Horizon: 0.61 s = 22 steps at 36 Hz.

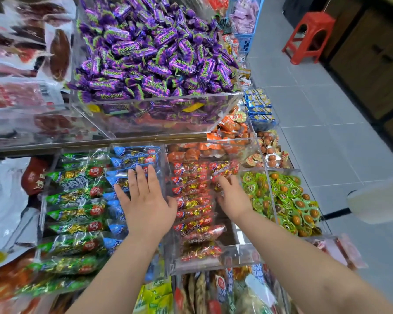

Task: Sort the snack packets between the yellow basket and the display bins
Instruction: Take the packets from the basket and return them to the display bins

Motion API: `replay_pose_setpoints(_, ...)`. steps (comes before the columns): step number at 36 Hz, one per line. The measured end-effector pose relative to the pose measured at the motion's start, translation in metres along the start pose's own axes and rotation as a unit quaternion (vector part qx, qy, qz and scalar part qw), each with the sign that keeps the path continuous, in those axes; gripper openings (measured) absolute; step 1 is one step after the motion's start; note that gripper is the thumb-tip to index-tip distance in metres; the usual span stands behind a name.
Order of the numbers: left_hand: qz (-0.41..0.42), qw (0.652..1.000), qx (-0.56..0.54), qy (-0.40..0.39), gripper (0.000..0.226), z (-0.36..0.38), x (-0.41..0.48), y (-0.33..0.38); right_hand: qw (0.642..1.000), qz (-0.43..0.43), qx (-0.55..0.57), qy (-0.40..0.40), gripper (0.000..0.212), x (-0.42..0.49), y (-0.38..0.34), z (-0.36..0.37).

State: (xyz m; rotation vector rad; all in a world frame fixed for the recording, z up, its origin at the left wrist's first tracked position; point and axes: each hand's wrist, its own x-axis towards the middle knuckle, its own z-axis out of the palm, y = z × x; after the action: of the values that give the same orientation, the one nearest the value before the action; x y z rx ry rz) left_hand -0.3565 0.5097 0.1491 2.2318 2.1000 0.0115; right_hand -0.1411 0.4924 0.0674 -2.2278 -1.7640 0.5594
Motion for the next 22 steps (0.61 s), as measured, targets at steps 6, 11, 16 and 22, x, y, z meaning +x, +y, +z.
replay_pose_setpoints(6, 0.001, 1.000, 0.000, 0.003, 0.086, 0.001, 0.000, -0.001, 0.986, 0.113, 0.111, 0.050, 0.019, 0.036, -0.013, -0.007)
replay_pose_setpoints(11, -0.001, 1.000, 0.004, 0.007, 0.087, 0.004, -0.001, -0.001, 0.955, 0.203, 0.182, 0.120, 0.020, 0.047, -0.023, 0.004)
replay_pose_setpoints(16, 0.002, 1.000, 0.007, 0.004, 0.087, 0.004, 0.000, -0.001, 0.934, 0.215, 0.263, 0.112, 0.030, 0.043, -0.021, 0.004)
replay_pose_setpoints(22, 0.004, 1.000, -0.003, -0.001, 0.087, 0.004, 0.000, -0.002, 0.936, 0.183, 0.299, 0.043, 0.020, 0.013, -0.001, -0.012)
